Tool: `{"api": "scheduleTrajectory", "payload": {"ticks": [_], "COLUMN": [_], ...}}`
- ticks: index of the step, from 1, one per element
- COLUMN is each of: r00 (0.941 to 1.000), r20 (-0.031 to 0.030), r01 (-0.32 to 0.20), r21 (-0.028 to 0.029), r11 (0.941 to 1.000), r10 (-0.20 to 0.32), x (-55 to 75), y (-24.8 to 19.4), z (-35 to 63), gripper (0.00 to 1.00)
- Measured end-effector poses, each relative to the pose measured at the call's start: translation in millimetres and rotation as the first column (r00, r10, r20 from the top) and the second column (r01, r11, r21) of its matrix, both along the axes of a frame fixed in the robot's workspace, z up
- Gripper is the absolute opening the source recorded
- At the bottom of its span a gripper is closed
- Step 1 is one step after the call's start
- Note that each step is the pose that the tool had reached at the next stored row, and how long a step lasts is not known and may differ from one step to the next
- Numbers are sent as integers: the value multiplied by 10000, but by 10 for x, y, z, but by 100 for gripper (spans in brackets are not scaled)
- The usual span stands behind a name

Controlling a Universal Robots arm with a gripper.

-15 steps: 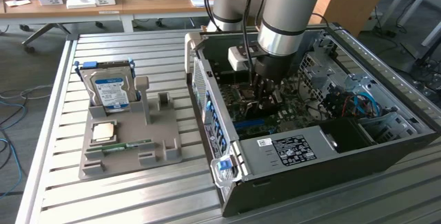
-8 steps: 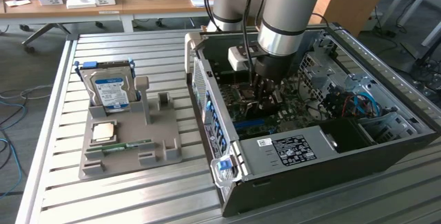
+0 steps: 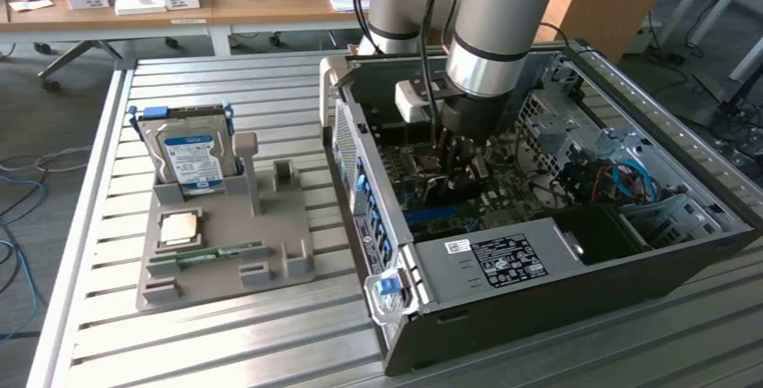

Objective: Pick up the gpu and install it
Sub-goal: 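Insert the gpu into the slot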

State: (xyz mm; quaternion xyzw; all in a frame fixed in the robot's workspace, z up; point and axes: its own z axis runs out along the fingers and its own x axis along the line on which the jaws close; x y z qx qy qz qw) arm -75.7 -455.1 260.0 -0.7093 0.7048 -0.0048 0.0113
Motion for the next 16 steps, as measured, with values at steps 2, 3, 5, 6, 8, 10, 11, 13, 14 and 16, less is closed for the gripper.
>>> {"api": "scheduleTrajectory", "payload": {"ticks": [2,3,5,6,8,10,11,13,14,16], "r00": [10000,10000,10000,10000,10000,10000,10000,10000,10000,10000], "r20": [-18,-24,-26,-26,-26,-26,-26,-26,-26,-25], "r01": [3,4,4,2,4,3,2,3,3,4], "r21": [16,16,16,16,16,15,15,15,16,19], "r11": [10000,10000,10000,10000,10000,10000,10000,10000,10000,10000], "r10": [-3,-4,-4,-2,-4,-3,-2,-3,-3,-4], "x": [0,0,0,0,-2,-4,-5,-7,-7,-7], "y": [0,0,-1,-1,-2,-2,-2,-2,-1,-1], "z": [-1,0,0,0,-2,-4,-5,-6,-8,-15], "gripper": [27,27,27,27,27,27,27,27,27,27]}}
